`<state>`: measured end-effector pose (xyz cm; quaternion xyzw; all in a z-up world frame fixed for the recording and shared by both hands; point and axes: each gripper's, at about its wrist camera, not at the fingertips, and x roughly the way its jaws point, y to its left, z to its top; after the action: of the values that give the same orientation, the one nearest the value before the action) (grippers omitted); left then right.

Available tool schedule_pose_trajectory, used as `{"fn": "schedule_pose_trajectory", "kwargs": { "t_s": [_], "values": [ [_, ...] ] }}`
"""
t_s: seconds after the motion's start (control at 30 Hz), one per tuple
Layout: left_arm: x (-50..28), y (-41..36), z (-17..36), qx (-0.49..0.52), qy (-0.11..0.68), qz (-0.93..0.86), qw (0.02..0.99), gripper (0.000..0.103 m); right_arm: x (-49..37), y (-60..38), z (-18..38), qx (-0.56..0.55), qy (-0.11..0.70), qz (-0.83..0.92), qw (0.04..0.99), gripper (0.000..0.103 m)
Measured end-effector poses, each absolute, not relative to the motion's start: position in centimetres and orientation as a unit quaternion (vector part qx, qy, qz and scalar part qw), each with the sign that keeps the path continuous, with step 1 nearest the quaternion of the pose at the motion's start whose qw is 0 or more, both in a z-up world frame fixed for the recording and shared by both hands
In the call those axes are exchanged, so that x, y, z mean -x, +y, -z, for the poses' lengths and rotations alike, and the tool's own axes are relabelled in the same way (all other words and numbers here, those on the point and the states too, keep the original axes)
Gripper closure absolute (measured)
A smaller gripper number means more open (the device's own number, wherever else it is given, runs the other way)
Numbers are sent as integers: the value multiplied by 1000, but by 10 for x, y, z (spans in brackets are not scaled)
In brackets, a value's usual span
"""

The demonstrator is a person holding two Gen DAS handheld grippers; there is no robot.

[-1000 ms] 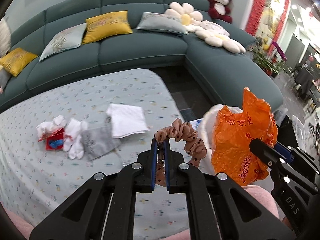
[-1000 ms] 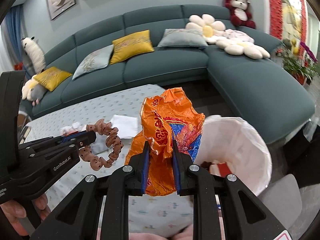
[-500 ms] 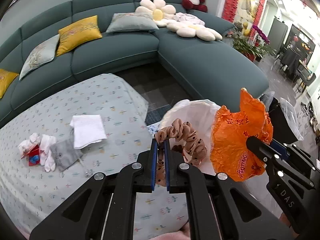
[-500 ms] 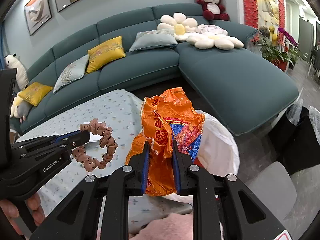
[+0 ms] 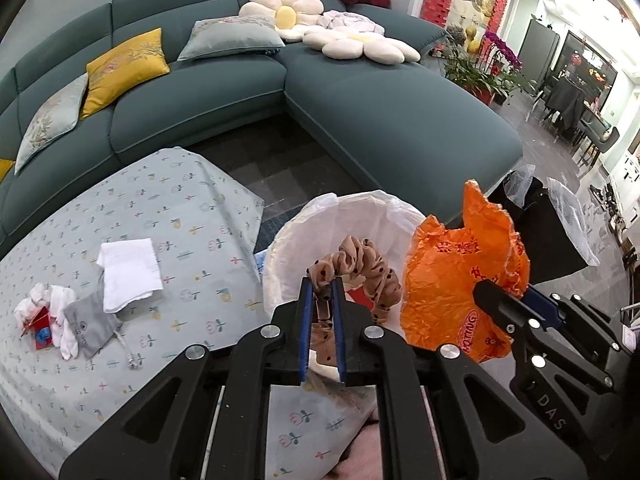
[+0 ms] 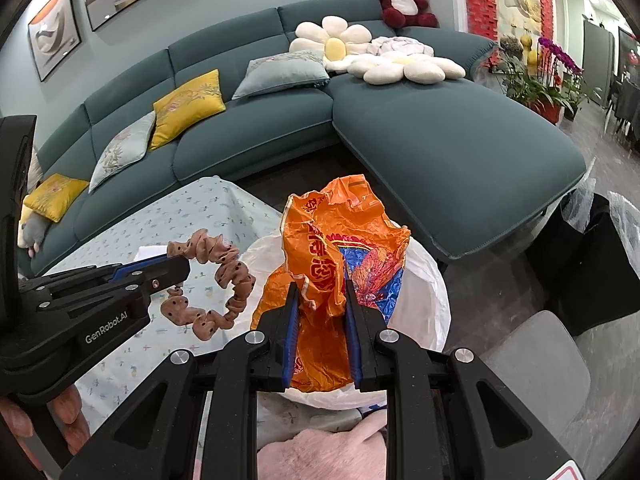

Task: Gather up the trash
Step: 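Carry the pink scrunchie and orange bag over the white bin and release both, then move both open tools back over the table toward the tissues and socks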

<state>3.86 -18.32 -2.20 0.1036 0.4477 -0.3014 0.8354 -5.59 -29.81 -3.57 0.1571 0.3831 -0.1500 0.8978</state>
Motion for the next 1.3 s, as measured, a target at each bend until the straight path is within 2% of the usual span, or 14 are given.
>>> {"fn": "schedule_pose_trajectory", "kwargs": {
  "t_s": [0.1, 0.17, 0.23, 0.33, 0.4, 0.67, 1.2, 1.3],
  "values": [
    [-42, -189, 24, -100, 450, 304, 834, 87, 50, -303, 39, -158, 387, 153, 896, 83],
    [-45, -191, 25, -96, 452, 303, 834, 77, 49, -302, 41, -158, 387, 155, 895, 83],
    [-47, -191, 25, -90, 449, 301, 837, 58, 47, -303, 43, -157, 388, 157, 895, 82],
    [-49, -189, 24, -85, 440, 299, 842, 45, 45, -302, 45, -154, 388, 161, 894, 78],
    [-49, -188, 23, -84, 436, 297, 845, 41, 43, -301, 46, -152, 387, 162, 895, 72],
    [-59, -171, 24, -67, 439, 282, 850, 34, 34, -292, 48, -144, 390, 164, 894, 60],
    [-84, -83, 25, -21, 445, 221, 867, 34, 7, -240, 34, -113, 394, 127, 903, 59],
    [-90, -60, 27, -10, 447, 204, 871, 34, -3, -220, 32, -106, 396, 113, 905, 54]
  ]
}}
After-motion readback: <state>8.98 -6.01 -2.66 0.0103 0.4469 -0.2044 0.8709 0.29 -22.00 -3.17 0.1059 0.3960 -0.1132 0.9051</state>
